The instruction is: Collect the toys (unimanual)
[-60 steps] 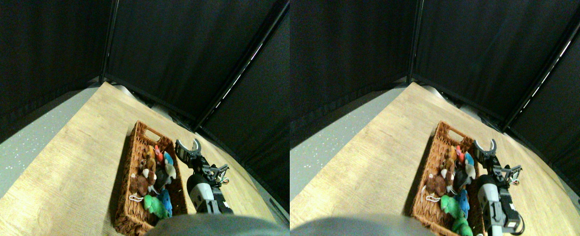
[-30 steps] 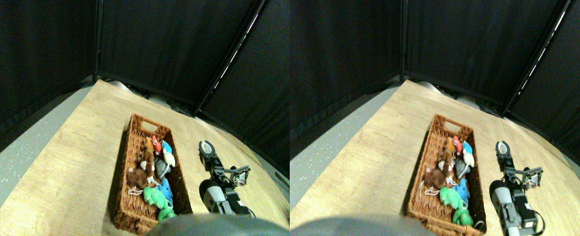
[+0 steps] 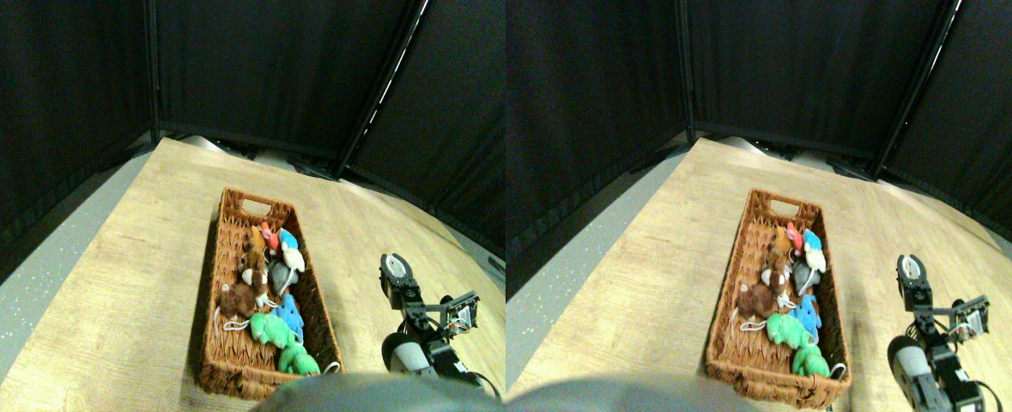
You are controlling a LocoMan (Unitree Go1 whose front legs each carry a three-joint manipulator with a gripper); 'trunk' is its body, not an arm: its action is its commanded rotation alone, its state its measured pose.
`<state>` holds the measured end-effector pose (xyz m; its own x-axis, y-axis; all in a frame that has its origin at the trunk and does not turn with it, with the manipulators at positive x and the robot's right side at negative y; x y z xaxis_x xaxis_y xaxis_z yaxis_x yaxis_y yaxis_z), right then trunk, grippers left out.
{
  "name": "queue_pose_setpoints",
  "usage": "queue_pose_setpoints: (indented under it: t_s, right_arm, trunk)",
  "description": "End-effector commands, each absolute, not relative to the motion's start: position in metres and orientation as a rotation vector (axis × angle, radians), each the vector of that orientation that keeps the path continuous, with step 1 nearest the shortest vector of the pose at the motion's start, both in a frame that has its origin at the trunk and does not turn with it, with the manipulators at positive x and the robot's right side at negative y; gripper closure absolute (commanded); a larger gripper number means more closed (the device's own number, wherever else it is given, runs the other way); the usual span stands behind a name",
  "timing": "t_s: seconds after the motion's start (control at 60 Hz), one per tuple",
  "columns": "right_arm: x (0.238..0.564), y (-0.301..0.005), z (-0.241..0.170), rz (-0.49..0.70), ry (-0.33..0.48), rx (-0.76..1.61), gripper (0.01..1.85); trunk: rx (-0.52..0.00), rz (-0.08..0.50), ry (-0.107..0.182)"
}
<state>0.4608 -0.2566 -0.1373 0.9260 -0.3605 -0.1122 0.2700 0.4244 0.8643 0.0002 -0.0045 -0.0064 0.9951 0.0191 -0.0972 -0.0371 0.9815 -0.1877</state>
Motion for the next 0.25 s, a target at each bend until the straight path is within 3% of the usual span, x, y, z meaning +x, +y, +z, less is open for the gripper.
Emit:
queue_pose_setpoints:
  t_s: [0.017,0.25]
  right_arm:
    - [0.4595,-0.2559,-0.128,-0.342,-0.161,1.037,1.8]
    - [0.4516,-0.2638,-0.1265,-0.358,-0.182,1.015,1.8]
  trunk:
    - [-0.199,0.009,0.082]
    - [-0.185,-0.002,0.076]
